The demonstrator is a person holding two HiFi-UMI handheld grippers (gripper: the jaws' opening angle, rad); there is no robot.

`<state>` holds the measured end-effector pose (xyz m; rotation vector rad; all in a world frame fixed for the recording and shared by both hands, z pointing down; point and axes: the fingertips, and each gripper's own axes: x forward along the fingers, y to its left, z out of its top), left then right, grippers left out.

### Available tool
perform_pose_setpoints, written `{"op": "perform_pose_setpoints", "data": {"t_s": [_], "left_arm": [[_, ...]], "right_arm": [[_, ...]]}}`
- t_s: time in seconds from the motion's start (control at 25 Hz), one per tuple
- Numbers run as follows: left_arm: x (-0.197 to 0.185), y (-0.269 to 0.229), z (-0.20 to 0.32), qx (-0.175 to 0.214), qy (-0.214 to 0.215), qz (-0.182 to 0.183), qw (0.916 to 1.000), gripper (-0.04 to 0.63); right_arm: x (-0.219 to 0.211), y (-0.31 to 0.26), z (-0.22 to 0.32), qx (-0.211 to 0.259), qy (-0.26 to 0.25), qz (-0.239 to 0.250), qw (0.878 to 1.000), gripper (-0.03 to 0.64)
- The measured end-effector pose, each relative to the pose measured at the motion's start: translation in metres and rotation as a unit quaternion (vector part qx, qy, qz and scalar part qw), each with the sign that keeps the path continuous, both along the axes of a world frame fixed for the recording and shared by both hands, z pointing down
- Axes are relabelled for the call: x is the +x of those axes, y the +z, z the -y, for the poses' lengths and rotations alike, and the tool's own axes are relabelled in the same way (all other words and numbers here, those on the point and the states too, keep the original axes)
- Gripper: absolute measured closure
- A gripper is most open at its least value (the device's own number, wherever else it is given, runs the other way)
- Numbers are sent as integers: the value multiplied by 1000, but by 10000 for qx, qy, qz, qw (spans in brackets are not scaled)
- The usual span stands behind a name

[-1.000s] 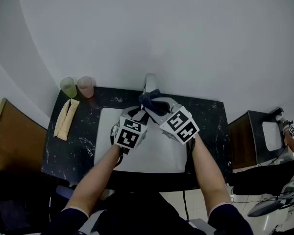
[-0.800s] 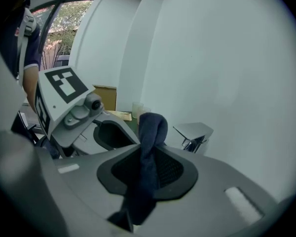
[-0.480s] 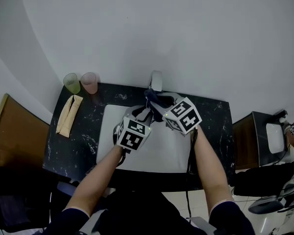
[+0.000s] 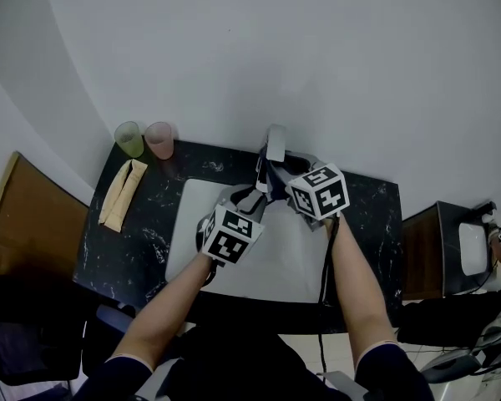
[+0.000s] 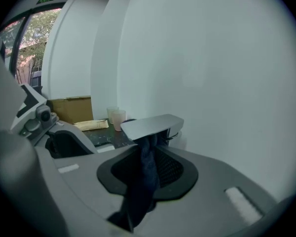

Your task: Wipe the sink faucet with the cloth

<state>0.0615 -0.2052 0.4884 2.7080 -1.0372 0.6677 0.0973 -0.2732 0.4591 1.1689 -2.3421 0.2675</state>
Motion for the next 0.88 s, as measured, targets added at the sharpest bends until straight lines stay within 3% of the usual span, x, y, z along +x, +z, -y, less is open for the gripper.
{"op": "perform_pose_setpoints", "data": {"t_s": [0.36, 0.88], "left_arm": [[-1, 0, 1, -19, -3, -17, 10000, 482], [2, 0, 0, -46, 19, -12, 10000, 480]], "right_arm": [[4, -1, 9, -71, 76, 355, 9993, 537], [-25, -2, -35, -253, -941, -137, 9951, 538]]}}
